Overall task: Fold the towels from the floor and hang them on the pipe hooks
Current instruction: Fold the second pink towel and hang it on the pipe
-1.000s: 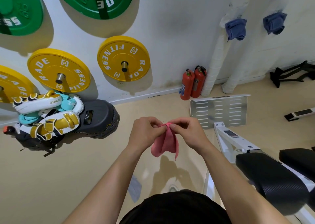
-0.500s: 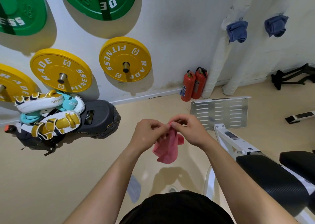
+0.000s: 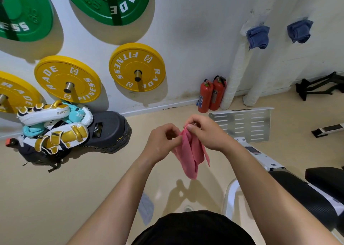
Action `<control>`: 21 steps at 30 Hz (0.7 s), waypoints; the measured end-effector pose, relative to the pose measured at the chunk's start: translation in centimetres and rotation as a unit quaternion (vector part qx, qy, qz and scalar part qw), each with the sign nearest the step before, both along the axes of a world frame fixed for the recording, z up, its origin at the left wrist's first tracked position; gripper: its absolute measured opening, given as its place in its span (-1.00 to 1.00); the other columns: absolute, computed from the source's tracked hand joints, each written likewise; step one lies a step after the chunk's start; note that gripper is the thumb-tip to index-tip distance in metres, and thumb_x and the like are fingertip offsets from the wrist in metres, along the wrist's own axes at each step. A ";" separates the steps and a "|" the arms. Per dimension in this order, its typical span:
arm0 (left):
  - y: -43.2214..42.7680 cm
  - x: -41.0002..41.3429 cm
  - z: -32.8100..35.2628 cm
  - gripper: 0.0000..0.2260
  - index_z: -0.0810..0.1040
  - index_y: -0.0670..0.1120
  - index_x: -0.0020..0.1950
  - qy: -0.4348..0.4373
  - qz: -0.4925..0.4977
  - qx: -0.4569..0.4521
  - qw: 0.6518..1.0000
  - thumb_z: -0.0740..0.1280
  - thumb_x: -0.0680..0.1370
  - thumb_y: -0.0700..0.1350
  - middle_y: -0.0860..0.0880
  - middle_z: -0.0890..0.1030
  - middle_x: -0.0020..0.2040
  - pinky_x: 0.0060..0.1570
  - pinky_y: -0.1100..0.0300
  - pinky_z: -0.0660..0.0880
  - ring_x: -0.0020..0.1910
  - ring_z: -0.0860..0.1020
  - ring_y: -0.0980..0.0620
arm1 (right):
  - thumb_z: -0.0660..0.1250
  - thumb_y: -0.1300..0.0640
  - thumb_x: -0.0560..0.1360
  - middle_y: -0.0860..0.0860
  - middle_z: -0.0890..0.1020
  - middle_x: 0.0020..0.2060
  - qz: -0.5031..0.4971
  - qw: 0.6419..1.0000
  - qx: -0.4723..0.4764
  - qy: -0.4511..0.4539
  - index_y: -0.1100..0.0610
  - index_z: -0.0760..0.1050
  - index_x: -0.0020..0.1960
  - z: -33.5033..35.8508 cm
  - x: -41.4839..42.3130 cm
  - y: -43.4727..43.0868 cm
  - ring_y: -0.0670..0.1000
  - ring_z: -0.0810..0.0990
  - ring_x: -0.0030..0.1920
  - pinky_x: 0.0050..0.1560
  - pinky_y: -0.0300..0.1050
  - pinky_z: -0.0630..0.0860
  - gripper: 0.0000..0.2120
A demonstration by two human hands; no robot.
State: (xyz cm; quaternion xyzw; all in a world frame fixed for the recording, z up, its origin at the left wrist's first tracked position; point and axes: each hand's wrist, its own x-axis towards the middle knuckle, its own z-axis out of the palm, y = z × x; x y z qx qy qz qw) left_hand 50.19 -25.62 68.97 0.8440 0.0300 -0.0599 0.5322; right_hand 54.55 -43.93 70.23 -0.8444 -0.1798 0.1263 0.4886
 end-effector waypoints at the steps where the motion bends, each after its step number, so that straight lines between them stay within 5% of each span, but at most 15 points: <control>1: 0.1 0.0 0.0 -0.90 0.60 -0.04 -0.22 0.000 -0.001 0.002 1.000 0.46 0.42 -0.22 0.10 0.62 -0.32 -0.21 0.26 0.48 -0.30 0.57 0.15 | 0.27 0.21 0.59 -0.17 0.58 -0.28 0.002 1.000 -0.002 -0.003 0.01 0.56 -0.09 0.0 0.1 -0.1 -0.17 0.52 -0.23 -0.14 -0.25 0.43 -0.84; 9: 2.5 -0.4 -1.9 -0.90 0.69 -0.03 -0.14 0.022 -0.035 0.048 0.998 0.45 0.47 -0.23 0.16 0.62 -0.33 -0.24 0.34 0.43 -0.33 0.52 0.18 | 0.27 0.22 0.59 -0.15 0.56 -0.25 -0.050 0.998 0.012 -0.041 -0.12 0.48 -0.18 0.4 0.9 -0.8 -0.19 0.50 -0.20 -0.13 -0.25 0.38 -0.73; 13: 4.7 -1.3 -3.1 -0.85 0.70 0.06 -0.12 0.047 -0.014 0.115 0.992 0.45 0.48 -0.20 0.18 0.68 -0.26 -0.29 0.40 0.43 -0.34 0.57 0.22 | 0.24 0.18 0.61 -0.15 0.59 -0.18 -0.106 0.993 0.003 -0.057 -0.03 0.51 -0.09 0.4 1.6 -1.8 -0.20 0.53 -0.13 -0.12 -0.35 0.37 -0.83; 21: 9.3 -3.3 -3.3 -0.86 0.72 0.02 -0.08 0.096 0.070 0.107 0.987 0.46 0.48 -0.22 0.03 0.71 -0.14 -0.39 0.28 0.45 -0.36 0.57 0.12 | 0.22 0.21 0.62 -0.04 0.59 -0.13 -0.210 0.975 -0.036 -0.056 0.10 0.53 -0.04 -0.8 3.2 -4.2 -0.03 0.52 -0.07 -0.09 -0.20 0.31 -0.86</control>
